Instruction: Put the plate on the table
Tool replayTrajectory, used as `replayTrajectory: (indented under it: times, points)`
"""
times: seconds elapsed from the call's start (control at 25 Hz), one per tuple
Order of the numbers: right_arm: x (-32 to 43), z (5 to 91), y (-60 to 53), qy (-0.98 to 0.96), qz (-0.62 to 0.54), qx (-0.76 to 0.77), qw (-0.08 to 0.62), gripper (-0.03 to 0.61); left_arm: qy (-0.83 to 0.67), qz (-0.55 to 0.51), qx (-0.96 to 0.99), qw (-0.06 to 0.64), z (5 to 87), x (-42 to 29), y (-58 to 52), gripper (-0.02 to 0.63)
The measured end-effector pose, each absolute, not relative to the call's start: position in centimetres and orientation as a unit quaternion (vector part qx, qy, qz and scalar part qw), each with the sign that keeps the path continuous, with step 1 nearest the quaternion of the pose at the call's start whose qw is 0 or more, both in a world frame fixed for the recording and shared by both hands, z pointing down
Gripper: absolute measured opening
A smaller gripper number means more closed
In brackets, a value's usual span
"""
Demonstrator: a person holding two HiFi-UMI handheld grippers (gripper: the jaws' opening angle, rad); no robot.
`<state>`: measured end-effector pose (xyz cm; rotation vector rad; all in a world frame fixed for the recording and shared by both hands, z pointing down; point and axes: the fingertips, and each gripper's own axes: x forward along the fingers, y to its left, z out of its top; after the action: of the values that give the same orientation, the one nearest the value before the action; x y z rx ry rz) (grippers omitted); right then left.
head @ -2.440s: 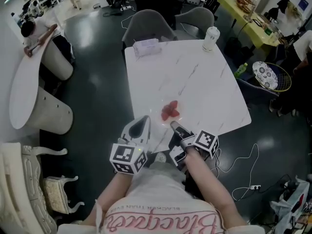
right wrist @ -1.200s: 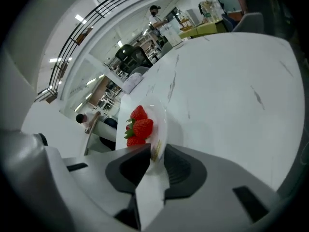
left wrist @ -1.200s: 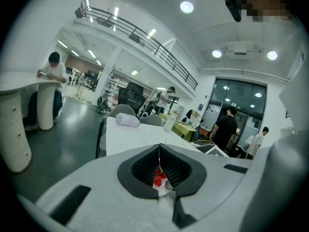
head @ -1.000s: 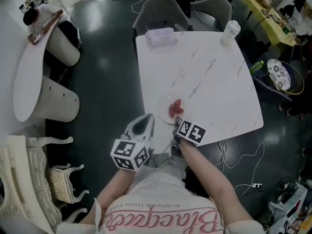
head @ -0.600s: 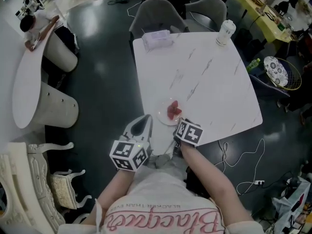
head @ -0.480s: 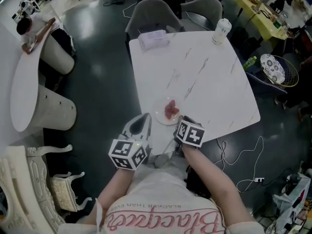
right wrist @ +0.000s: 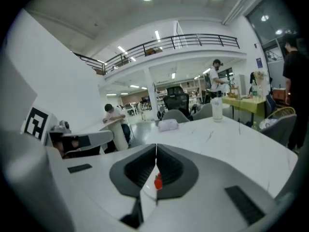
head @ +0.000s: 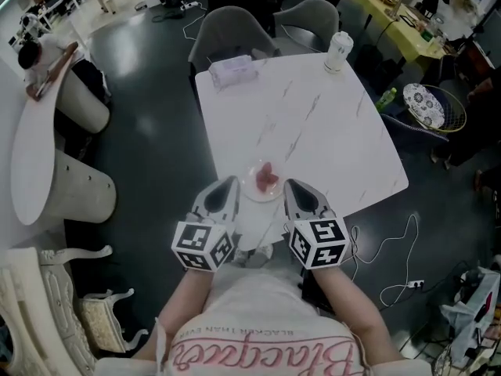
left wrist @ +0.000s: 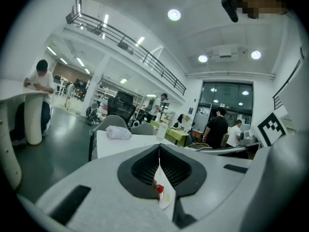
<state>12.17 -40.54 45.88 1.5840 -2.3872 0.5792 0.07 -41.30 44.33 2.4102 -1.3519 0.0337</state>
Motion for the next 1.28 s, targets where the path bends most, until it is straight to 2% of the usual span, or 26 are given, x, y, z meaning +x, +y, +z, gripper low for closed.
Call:
replayTrajectory:
  times: [0.16,0.4,0.88,1.28]
  points:
    - [12.3,41.5,-39.8,-0.828,0.125,0.542,0.068,0.006,-0.472,0.007,0.87,0.141,41.8,0.8,-41.3,0.005]
    - [13.2,38.3,-39.3,-0.814,0.068,0.576,0.029,0.006,-0.459,-0.004,0.881,0.111,39.5,1.9,-41.2,0.005]
    - [13.5,35.9,-38.8,-0.813,0.013,0.582,0.0,0.005,-0.443,-0.013,0.894,0.07,37.5,3.3,-40.9,0.005]
    - [14.1,35.7,-39.0,-0.809,-0.008,0.587,-0.008,0.005,-0.448,-0.017,0.892,0.066,37.5,3.8,-41.1,0.005]
